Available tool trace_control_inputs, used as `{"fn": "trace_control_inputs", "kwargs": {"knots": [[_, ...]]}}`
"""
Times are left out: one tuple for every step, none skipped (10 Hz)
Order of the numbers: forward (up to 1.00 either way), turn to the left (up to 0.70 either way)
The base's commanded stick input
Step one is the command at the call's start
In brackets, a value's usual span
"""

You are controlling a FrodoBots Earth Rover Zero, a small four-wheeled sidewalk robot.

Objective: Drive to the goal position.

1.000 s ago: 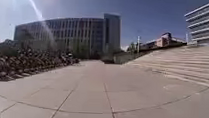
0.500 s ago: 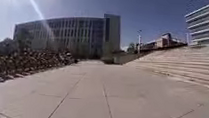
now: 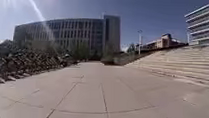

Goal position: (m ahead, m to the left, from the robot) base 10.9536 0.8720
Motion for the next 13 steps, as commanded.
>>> {"fn": "trace_control_inputs", "kwargs": {"knots": [[0.70, -0.01], [0.70, -0.01], [0.70, -0.01], [0.70, -0.01], [0.70, -0.01], [0.70, -0.01], [0.70, -0.01], [0.70, -0.01], [0.70, -0.01], [0.70, -0.01], [0.70, -0.01], [0.70, -0.01], [0.70, -0.01]]}}
